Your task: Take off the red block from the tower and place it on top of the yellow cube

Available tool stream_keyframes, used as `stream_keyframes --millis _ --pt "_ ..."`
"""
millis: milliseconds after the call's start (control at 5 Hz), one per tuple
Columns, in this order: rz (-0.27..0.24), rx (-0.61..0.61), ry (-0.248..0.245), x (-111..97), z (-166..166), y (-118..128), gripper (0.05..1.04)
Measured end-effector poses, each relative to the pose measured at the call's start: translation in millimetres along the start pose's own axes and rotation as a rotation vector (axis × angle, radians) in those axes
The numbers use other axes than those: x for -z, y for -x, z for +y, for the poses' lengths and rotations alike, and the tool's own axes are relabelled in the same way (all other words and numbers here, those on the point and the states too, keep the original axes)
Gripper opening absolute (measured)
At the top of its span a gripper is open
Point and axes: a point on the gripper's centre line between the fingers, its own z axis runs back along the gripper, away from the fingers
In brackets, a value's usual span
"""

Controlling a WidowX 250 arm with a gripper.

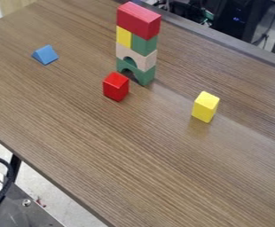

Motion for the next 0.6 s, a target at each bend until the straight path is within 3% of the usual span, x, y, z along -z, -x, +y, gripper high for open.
stream_keyframes --millis 400,600 --pt "-0.009 -0.013 0.068 23.9 -6.1 2.8 0.999" --pt "-0.013 -0.051 0.052 20.8 -8.6 15.7 0.999"
